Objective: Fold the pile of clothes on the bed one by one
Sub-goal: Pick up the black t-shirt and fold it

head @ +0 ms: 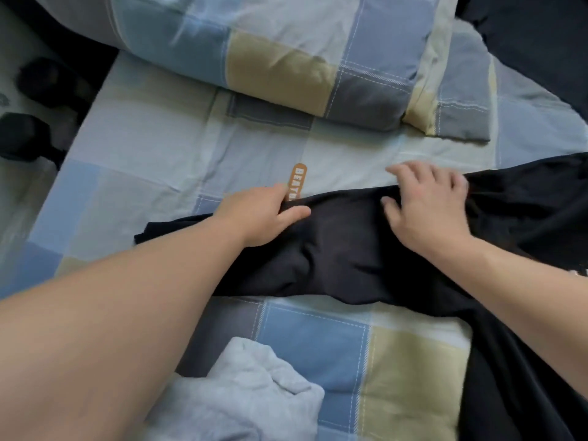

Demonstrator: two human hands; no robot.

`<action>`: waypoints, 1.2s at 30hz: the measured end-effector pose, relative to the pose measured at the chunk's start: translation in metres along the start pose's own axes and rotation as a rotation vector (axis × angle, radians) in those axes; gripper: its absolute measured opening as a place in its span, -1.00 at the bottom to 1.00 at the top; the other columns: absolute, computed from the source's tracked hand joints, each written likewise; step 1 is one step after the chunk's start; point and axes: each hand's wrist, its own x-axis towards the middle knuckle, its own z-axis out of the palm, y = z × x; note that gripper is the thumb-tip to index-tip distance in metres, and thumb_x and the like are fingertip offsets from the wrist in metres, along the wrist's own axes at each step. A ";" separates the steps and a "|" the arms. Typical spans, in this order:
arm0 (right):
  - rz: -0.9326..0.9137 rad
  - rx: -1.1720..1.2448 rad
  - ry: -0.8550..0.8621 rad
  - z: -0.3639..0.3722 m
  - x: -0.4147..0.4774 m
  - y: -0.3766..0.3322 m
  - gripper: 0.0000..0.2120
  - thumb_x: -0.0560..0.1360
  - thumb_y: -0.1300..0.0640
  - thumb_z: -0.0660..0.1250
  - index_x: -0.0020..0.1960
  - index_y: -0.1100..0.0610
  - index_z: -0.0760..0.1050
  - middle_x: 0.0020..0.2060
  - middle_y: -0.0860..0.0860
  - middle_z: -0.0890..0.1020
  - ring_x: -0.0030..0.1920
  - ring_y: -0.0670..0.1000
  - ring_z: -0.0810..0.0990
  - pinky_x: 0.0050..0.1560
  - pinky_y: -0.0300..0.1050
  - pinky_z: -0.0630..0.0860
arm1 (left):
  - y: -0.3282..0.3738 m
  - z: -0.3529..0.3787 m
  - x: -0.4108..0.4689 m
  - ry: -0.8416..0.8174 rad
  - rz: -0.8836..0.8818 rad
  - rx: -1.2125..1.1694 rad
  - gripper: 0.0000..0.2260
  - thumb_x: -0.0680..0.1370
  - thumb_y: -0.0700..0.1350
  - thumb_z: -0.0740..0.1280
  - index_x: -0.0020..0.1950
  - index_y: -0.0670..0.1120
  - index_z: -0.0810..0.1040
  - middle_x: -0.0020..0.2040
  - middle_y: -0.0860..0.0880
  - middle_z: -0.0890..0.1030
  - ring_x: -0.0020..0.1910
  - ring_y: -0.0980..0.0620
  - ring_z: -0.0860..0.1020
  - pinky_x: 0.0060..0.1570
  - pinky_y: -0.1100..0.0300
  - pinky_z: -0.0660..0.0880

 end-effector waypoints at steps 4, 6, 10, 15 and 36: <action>-0.296 0.137 -0.166 0.013 -0.022 -0.086 -0.45 0.54 -0.02 0.35 0.51 -0.07 0.32 0.52 0.00 0.33 0.52 0.19 0.23 0.47 0.22 0.16 | -0.065 -0.012 -0.025 -0.125 -0.073 0.111 -0.63 0.53 0.34 0.28 -0.15 0.07 0.35 -0.08 0.04 0.54 -0.09 -0.06 0.47 -0.13 0.08 0.36; -0.311 0.113 -0.245 0.025 -0.026 -0.113 -0.40 0.60 -0.06 0.27 0.59 -0.12 0.17 0.60 -0.02 0.15 0.59 0.19 0.06 0.54 0.27 0.02 | -0.087 -0.015 -0.035 -0.177 -0.082 0.137 -0.66 0.59 0.29 0.25 -0.19 0.06 0.35 -0.06 0.00 0.55 -0.07 -0.08 0.49 -0.10 0.08 0.40; -0.188 0.054 -0.335 0.043 -0.033 -0.135 -0.39 0.66 -0.20 0.03 0.63 -0.18 -0.13 0.63 -0.10 -0.14 0.61 0.16 -0.20 0.50 0.41 -0.18 | -0.105 -0.023 -0.048 -0.067 -0.066 0.090 -0.71 0.65 0.21 0.17 -0.10 0.03 0.36 -0.07 -0.05 0.51 -0.05 -0.13 0.46 -0.13 0.07 0.33; -0.097 0.015 -0.382 0.056 -0.035 -0.147 -0.36 0.61 -0.34 -0.17 0.61 -0.21 -0.29 0.61 -0.15 -0.27 0.59 0.09 -0.36 0.48 0.45 -0.28 | -0.127 -0.018 -0.063 0.093 -0.176 0.133 -0.68 0.65 0.25 0.13 -0.04 0.01 0.34 -0.03 -0.07 0.55 -0.03 -0.16 0.50 -0.15 0.07 0.30; 0.185 -0.063 -0.214 -0.055 -0.078 0.182 -0.39 0.64 -0.14 0.14 0.63 -0.14 0.00 0.63 -0.06 0.03 0.62 0.06 -0.08 0.56 0.24 -0.08 | 0.178 0.048 -0.015 0.211 0.182 0.087 -0.50 0.65 0.14 0.20 0.56 0.04 0.25 0.60 -0.02 0.22 0.54 -0.07 0.17 0.45 0.00 0.19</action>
